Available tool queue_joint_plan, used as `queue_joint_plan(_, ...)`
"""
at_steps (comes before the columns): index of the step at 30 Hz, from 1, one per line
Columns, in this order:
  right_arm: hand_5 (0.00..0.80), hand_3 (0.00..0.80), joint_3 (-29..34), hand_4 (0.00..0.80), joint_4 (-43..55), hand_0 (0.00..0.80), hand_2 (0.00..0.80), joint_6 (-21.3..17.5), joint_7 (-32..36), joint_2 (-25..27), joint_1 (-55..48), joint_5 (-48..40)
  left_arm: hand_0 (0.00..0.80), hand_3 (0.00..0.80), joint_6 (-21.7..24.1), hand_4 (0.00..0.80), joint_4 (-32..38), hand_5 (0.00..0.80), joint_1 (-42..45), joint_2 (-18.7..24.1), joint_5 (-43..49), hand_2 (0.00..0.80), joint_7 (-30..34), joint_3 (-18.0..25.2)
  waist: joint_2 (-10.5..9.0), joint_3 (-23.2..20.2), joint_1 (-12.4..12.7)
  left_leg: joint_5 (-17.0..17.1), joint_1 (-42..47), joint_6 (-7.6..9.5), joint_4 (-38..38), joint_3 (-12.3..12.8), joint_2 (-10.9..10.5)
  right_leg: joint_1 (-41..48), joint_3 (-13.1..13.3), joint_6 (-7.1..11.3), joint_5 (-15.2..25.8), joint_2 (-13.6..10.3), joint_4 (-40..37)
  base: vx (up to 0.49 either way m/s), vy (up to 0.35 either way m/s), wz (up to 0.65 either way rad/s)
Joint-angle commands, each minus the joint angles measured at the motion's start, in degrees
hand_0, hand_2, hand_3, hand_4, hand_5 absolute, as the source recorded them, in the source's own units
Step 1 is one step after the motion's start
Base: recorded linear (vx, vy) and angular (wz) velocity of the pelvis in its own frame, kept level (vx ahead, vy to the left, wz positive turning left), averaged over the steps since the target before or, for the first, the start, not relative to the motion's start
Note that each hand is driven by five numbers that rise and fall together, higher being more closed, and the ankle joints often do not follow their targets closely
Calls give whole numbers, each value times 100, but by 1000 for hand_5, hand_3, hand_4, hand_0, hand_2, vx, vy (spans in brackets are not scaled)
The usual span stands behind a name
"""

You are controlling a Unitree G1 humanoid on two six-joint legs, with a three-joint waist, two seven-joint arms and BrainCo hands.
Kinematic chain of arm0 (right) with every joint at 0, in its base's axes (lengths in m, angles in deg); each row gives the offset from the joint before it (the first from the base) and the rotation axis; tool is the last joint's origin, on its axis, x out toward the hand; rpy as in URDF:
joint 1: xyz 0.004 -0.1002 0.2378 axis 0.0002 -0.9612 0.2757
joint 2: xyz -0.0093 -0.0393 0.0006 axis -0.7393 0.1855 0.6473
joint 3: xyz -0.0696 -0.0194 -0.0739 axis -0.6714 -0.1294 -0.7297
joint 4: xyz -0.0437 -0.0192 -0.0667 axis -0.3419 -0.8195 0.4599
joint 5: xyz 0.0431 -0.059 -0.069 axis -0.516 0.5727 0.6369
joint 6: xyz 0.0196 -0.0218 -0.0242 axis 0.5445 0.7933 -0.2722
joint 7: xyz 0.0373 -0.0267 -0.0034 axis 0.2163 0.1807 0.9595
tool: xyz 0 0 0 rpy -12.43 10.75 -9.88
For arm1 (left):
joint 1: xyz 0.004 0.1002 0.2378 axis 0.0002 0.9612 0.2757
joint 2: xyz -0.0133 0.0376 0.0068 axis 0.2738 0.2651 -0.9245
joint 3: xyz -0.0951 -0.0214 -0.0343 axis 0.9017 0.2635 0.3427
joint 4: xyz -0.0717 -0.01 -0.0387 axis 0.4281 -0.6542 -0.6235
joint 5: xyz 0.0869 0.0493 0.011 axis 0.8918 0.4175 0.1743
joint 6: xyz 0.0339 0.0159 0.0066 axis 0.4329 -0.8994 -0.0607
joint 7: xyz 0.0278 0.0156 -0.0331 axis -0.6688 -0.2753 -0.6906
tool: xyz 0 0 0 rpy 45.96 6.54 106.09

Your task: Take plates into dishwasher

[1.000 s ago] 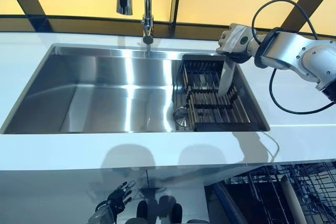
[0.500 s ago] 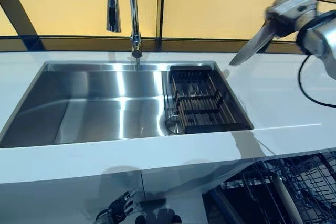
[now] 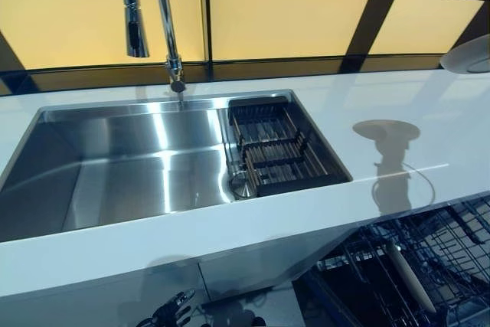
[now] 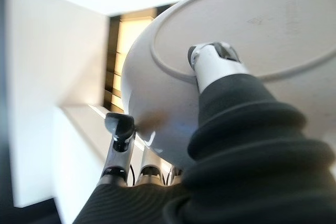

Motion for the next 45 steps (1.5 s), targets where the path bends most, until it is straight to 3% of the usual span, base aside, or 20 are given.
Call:
queue_joint_plan(1, 800, 800, 526, 800, -287, 800, 800, 34, -301, 376, -48, -298, 0, 0, 101, 0, -159, 0, -162, 241, 259, 0, 137, -64, -280, -22, -17, -229, 220, -112, -11, -185, 71, 119, -8, 493, 126, -100, 13, -6, 0, -6)
queue_joint_plan(7, 800, 800, 1403, 800, -340, 800, 800, 30, -229, 472, -893, -842, 0, 0, 114, 0, -174, 0, -159, 257, 265, 0, 155, -15, -286, 22, -105, -217, 211, -112, -11, -93, 93, 82, 43, 499, 155, -88, 13, -15, -2, -9)
queue_joint_plan(10, 800, 800, 2144, 800, -436, 800, 800, 124, -138, 469, -1580, -1142, 0, 0, 152, 0, -234, 0, -155, 247, 326, 0, 176, 21, -295, 44, -191, -219, 227, -108, -11, -13, 108, 63, 90, 495, 176, -69, 13, -7, -7, -7)
queue_joint_plan(18, 800, 800, 3595, 800, -462, 800, 800, -34, 120, 463, -3087, -1439, 0, 0, 184, 0, -384, 0, -223, 235, 430, 0, 187, 133, -316, 110, -407, -231, 255, -108, -11, 171, 152, -11, 232, 499, 250, -38, 13, -2, -9, -9)
queue_joint_plan(25, 800, 800, 4456, 800, -212, 800, 800, -111, 221, 259, -4121, -1659, 0, 0, 248, 0, -375, 0, -194, 246, 522, 0, 224, 183, -306, 213, -465, -227, 233, -108, -11, 236, 173, -79, 287, 512, 295, -35, 13, -24, -7, -8)
queue_joint_plan(35, 800, 800, 5241, 800, 106, 800, 800, -106, 386, -92, -5103, -1885, 0, 0, 285, 0, -374, 0, -248, 212, 556, 0, 162, 230, -283, 344, -577, -243, 217, -101, -11, 331, 188, -150, 335, 516, 339, -44, 13, -13, -1, -4)
queue_joint_plan(45, 800, 800, 5369, 800, 679, 800, 800, -67, 1070, -383, -5632, -1846, 0, 0, 273, 0, -363, 0, -292, 217, 614, 0, 150, 337, -292, 427, -639, -245, 207, -100, -11, 368, 199, -184, 339, 510, 362, -50, 13, 0, -2, -1)
